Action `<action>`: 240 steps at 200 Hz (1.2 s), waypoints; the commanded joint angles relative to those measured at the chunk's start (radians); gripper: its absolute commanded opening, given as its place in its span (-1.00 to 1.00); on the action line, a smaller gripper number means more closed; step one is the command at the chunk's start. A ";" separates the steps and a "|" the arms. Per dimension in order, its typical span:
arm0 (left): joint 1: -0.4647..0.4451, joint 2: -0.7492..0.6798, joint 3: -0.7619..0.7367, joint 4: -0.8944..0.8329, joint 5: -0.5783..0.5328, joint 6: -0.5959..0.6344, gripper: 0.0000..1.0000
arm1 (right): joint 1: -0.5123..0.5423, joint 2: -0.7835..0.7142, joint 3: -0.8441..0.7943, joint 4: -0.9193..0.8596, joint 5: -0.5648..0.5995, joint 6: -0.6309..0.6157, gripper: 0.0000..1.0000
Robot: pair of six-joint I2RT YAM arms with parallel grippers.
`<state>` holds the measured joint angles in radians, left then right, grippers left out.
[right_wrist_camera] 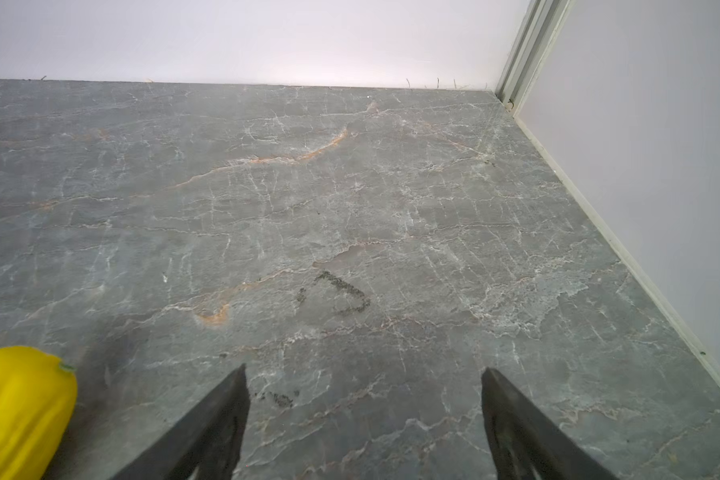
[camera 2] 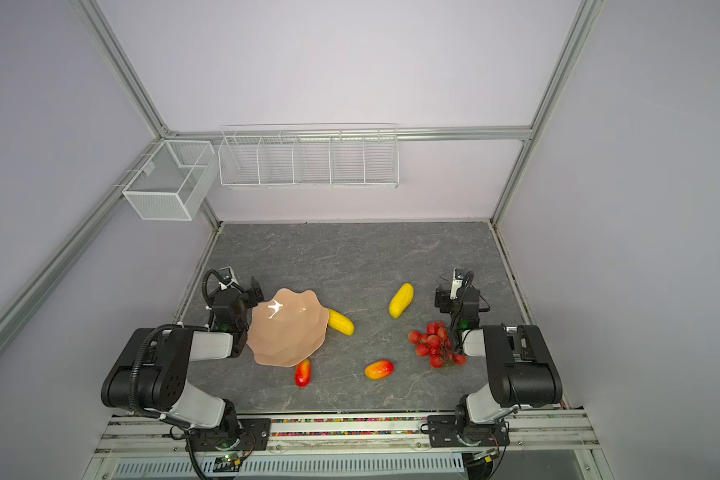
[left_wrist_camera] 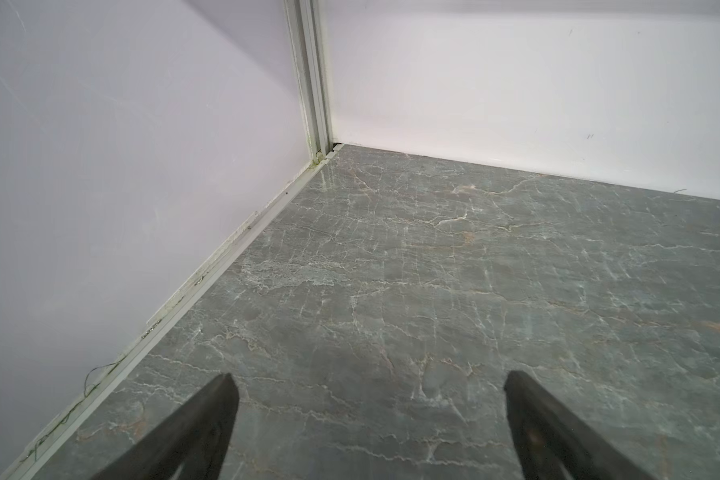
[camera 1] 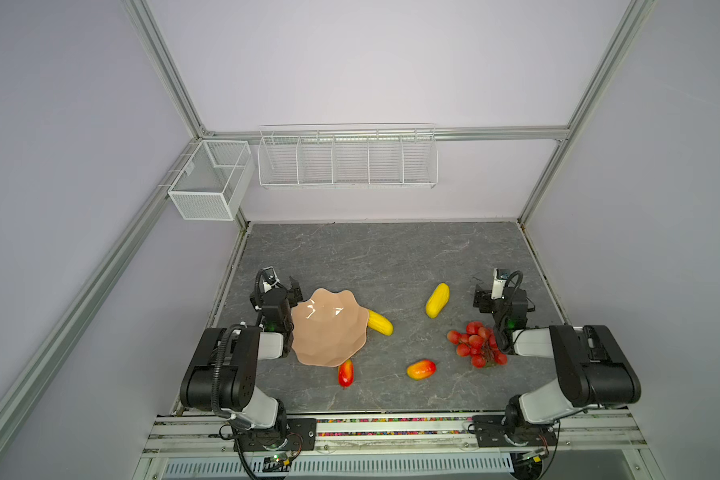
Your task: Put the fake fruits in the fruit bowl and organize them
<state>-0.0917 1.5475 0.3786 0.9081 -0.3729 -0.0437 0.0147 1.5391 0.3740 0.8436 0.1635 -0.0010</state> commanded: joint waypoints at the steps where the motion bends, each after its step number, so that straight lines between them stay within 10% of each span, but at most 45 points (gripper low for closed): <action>1: 0.005 0.010 0.009 0.018 0.003 0.009 0.99 | -0.002 -0.011 0.009 0.022 -0.010 -0.019 0.77; 123: 0.005 0.009 0.005 0.027 -0.020 0.003 0.99 | -0.002 -0.020 0.002 0.030 0.004 -0.014 0.76; 194: 0.006 -0.147 0.051 -0.187 -0.137 -0.047 0.99 | 0.015 -0.268 0.031 -0.200 0.119 0.007 0.76; 240: 0.002 -0.267 0.028 -0.227 -0.162 -0.041 0.99 | 0.023 -0.387 0.320 -0.935 0.159 0.200 0.76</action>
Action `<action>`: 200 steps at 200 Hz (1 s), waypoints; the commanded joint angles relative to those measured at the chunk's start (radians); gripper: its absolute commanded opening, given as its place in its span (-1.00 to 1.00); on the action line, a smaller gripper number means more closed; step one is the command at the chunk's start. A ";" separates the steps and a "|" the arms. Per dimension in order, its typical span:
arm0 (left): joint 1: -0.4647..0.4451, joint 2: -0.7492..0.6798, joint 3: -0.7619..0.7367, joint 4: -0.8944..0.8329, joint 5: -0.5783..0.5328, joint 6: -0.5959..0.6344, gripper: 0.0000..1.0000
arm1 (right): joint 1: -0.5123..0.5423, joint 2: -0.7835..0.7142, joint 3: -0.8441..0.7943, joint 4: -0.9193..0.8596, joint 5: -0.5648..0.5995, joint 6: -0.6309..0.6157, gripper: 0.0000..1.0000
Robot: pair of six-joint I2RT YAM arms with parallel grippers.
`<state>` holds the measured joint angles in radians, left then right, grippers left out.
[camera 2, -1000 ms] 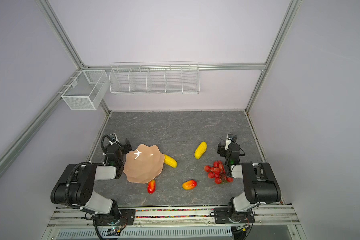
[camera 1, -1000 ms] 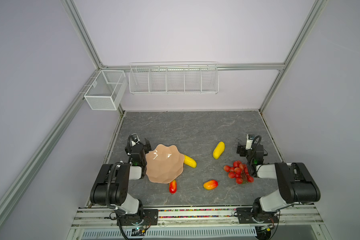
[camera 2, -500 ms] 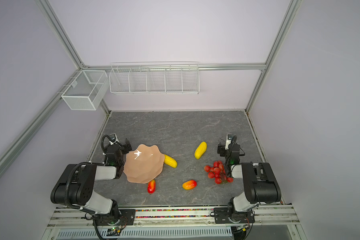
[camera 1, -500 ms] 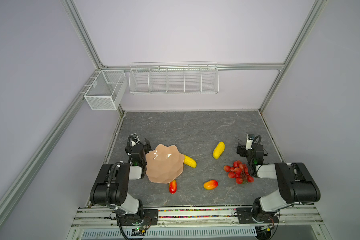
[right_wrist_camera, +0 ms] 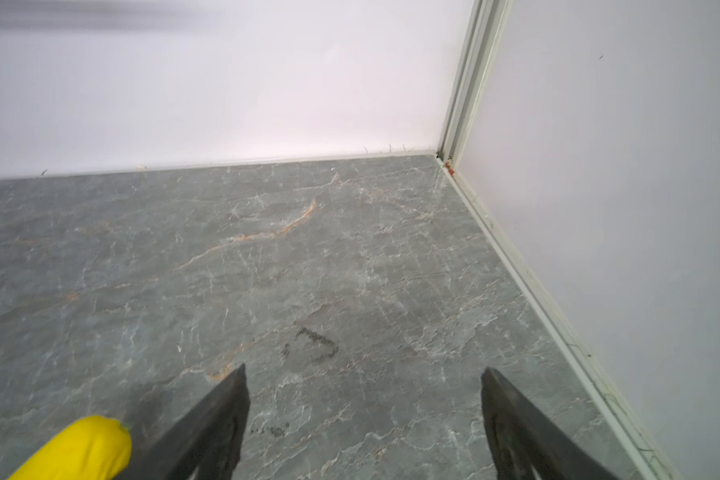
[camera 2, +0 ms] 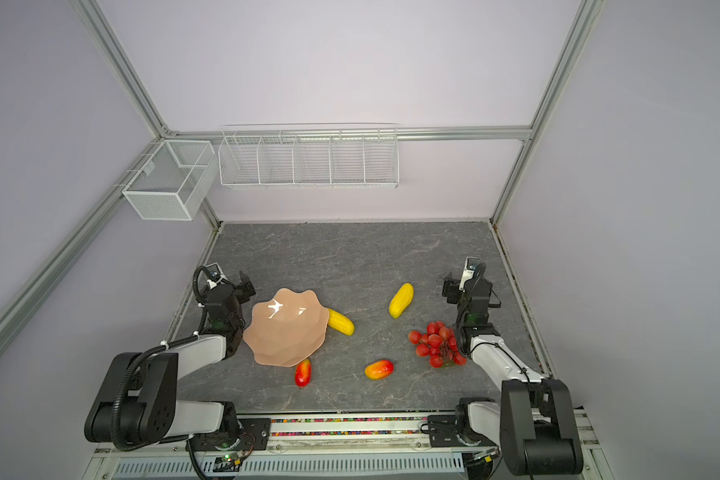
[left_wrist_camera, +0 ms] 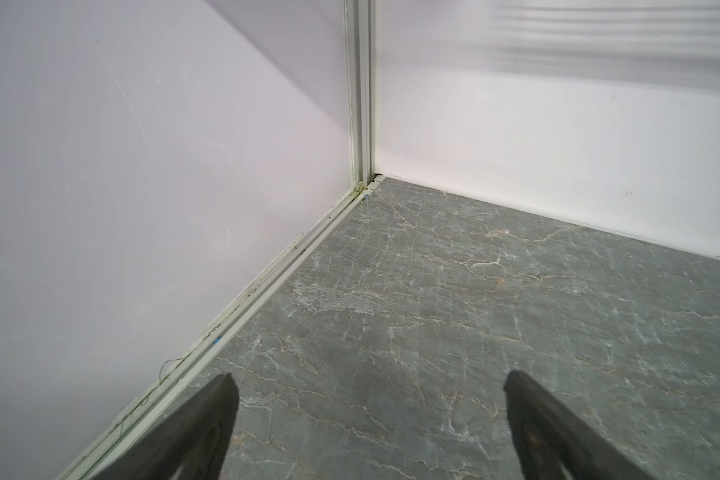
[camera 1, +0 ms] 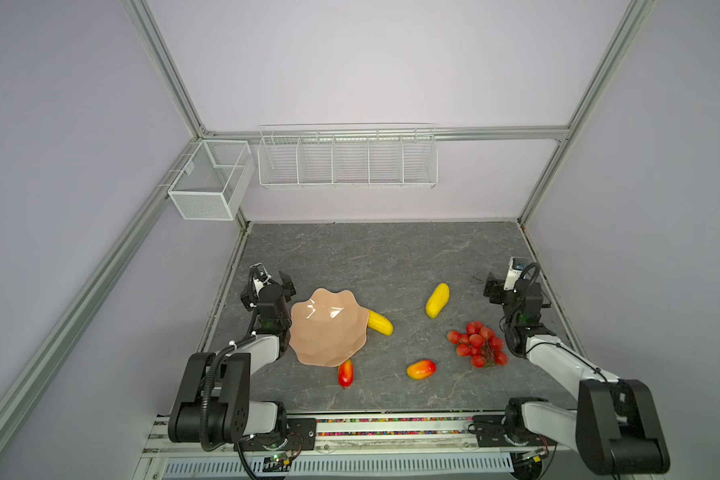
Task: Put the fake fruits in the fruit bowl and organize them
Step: 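Move the left gripper to the bowl while the right grasps the red bunch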
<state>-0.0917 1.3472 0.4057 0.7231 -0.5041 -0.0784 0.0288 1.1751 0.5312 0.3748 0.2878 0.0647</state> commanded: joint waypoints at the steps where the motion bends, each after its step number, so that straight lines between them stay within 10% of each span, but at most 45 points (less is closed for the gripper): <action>1: 0.001 -0.069 0.001 -0.043 -0.030 -0.005 0.99 | 0.010 -0.023 0.169 -0.482 0.034 0.142 0.76; 35: -0.069 -0.248 0.086 -0.343 0.126 -0.058 0.99 | 0.073 -0.100 0.292 -0.998 -0.007 0.380 0.76; 70: -0.401 -0.353 0.191 -0.585 0.473 -0.100 0.99 | 0.267 -0.267 0.296 -1.355 0.077 0.619 0.81; 98: -0.654 -0.368 0.248 -0.724 0.540 -0.061 0.99 | 0.418 -0.289 0.341 -1.649 0.142 0.821 1.00; 117: -0.718 -0.371 0.237 -0.740 0.603 -0.054 0.99 | 0.501 -0.286 0.381 -1.784 0.140 0.922 0.72; 200: -0.836 -0.369 0.226 -0.765 0.828 0.041 0.99 | 0.583 -0.259 0.236 -1.624 0.049 0.971 0.14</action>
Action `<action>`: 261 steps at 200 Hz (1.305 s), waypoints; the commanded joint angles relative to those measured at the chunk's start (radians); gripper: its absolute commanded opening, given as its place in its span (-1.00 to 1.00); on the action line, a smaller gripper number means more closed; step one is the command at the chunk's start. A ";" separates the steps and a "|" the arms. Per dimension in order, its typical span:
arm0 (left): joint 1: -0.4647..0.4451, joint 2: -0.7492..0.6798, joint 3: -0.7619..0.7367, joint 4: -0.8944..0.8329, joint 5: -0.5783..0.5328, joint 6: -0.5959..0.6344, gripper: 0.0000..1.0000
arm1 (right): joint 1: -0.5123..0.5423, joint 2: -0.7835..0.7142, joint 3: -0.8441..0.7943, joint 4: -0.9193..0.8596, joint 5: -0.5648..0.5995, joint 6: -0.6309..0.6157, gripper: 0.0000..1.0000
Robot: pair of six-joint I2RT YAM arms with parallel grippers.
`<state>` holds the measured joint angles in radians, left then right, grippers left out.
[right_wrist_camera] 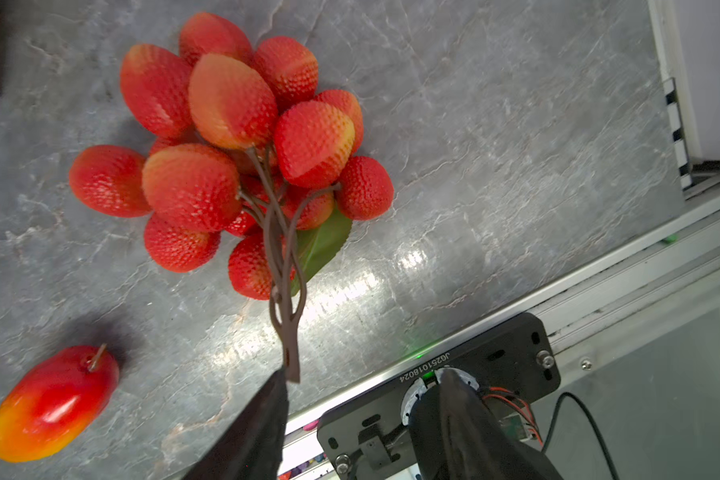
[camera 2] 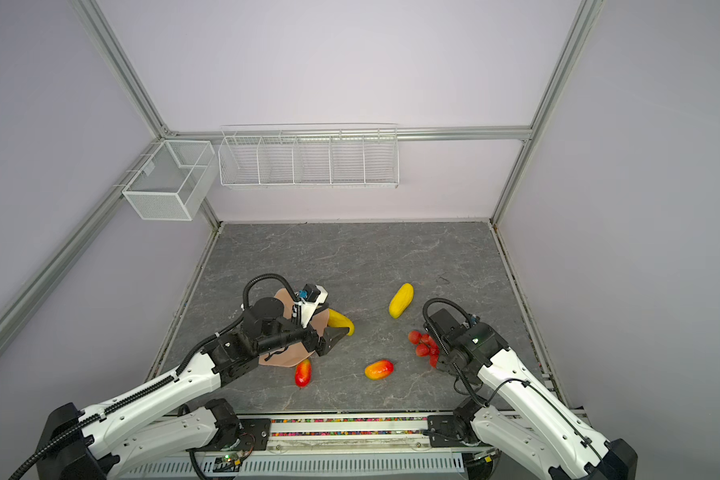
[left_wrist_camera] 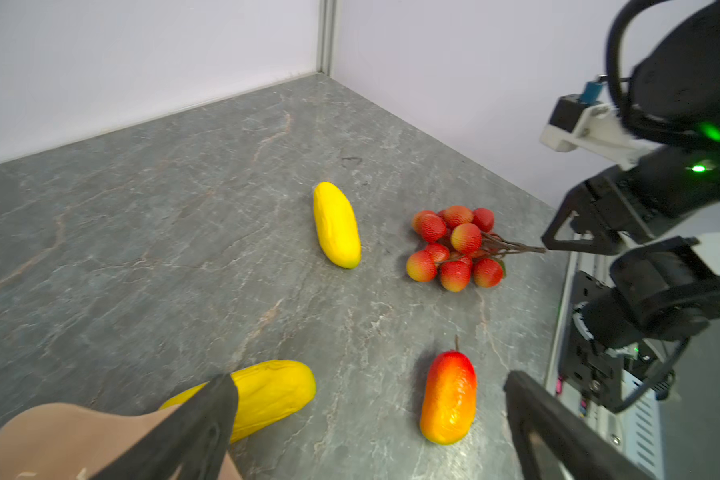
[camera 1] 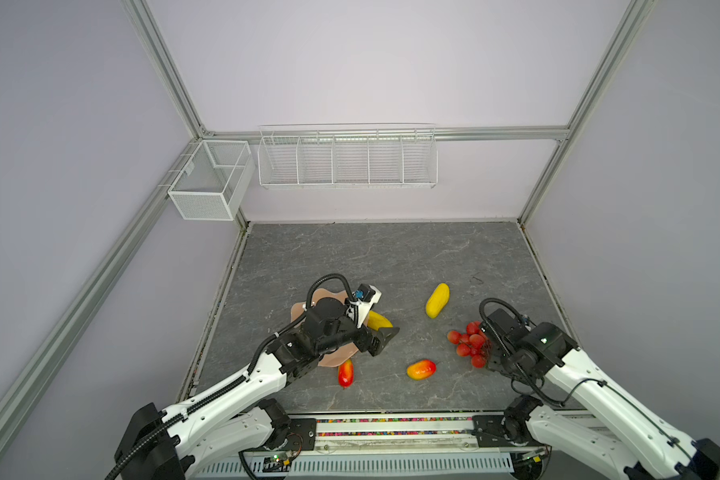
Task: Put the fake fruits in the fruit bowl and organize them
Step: 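Move the left gripper to the bowl while the right grasps the red bunch, then carry the red fruit bunch with the right gripper and lower it into the bowl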
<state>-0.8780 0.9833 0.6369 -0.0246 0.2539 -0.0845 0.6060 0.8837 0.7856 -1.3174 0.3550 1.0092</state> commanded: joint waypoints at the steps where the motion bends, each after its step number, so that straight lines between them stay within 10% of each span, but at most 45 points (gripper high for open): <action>1: -0.051 -0.005 -0.005 -0.019 0.068 0.050 0.99 | 0.005 0.035 -0.019 0.072 -0.018 0.025 0.14; 228: -0.103 -0.101 -0.010 -0.089 -0.162 0.064 0.99 | -0.104 0.075 -0.032 0.209 0.009 -0.152 -0.87; 261: -0.102 -0.174 -0.009 -0.099 -0.430 0.001 0.99 | -0.091 0.085 0.149 0.149 -0.010 -0.212 -0.87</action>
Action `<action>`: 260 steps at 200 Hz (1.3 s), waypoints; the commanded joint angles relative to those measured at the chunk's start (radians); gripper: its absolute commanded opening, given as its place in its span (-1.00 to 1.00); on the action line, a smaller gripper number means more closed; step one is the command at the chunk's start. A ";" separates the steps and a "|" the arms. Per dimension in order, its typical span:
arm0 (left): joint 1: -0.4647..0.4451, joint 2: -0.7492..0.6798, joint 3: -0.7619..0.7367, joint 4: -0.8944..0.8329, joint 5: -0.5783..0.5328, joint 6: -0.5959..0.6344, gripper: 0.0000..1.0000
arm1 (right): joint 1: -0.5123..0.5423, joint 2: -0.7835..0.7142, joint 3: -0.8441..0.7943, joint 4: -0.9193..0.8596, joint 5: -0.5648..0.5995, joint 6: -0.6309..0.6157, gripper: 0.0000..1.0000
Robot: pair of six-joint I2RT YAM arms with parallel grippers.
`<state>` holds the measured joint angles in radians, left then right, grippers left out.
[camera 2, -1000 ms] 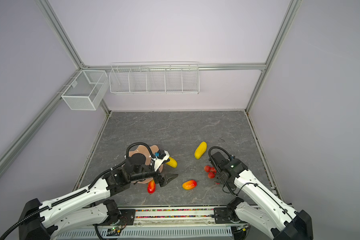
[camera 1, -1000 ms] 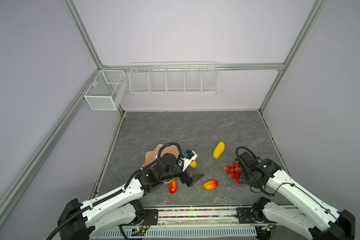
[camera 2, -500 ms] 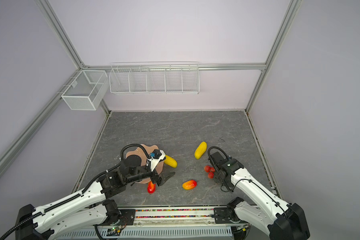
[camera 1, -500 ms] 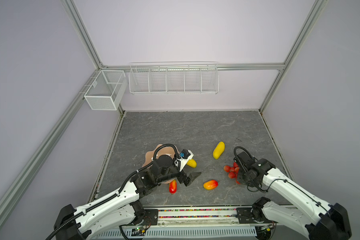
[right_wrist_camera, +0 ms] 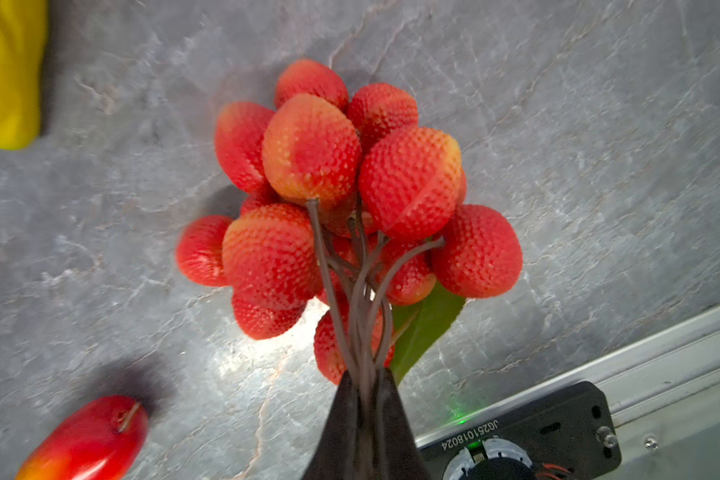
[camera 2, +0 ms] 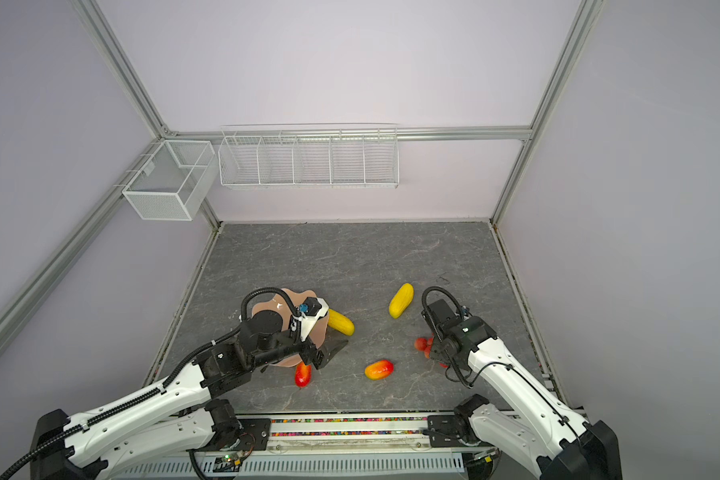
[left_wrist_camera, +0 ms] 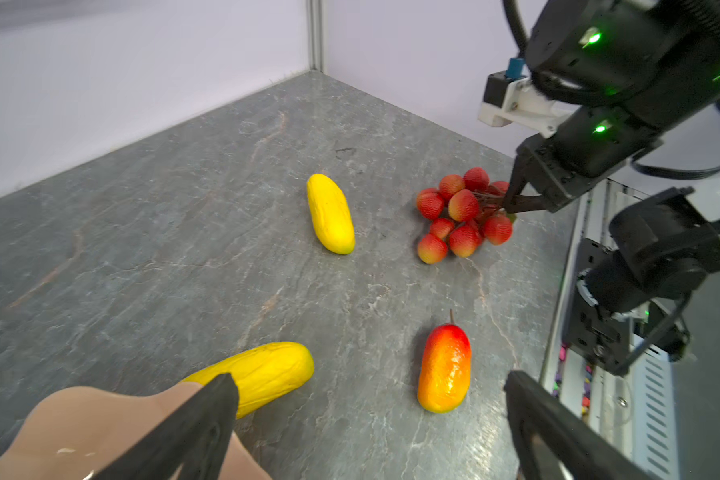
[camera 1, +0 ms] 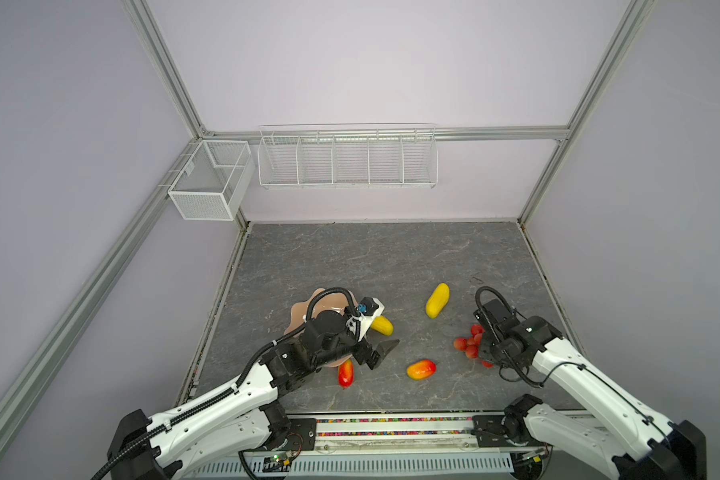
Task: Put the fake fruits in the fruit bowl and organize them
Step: 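Carry the red fruit bunch with the right gripper and lower it into the bowl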
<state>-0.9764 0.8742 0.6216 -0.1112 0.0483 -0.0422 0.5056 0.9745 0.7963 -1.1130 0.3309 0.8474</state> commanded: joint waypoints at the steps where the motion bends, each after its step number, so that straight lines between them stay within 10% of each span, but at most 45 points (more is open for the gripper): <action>1: -0.004 -0.067 0.006 -0.013 -0.233 -0.043 0.99 | 0.011 -0.004 0.143 -0.056 0.013 -0.052 -0.87; 88: 0.161 -0.115 0.259 -0.671 -0.689 -0.542 0.98 | 0.219 0.498 0.780 0.210 -0.478 -0.428 -0.86; 136: 0.161 -0.295 0.227 -0.777 -0.612 -0.656 0.99 | 0.352 0.808 0.970 0.385 -0.705 -0.471 -0.86; 260: 0.162 -0.385 0.173 -0.825 -0.613 -0.708 0.99 | 0.430 1.096 0.998 0.436 -0.795 -0.512 -0.86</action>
<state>-0.8181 0.4892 0.8062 -0.9108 -0.5568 -0.7200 0.9192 2.0567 1.7782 -0.6708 -0.4168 0.3820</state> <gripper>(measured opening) 0.993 0.088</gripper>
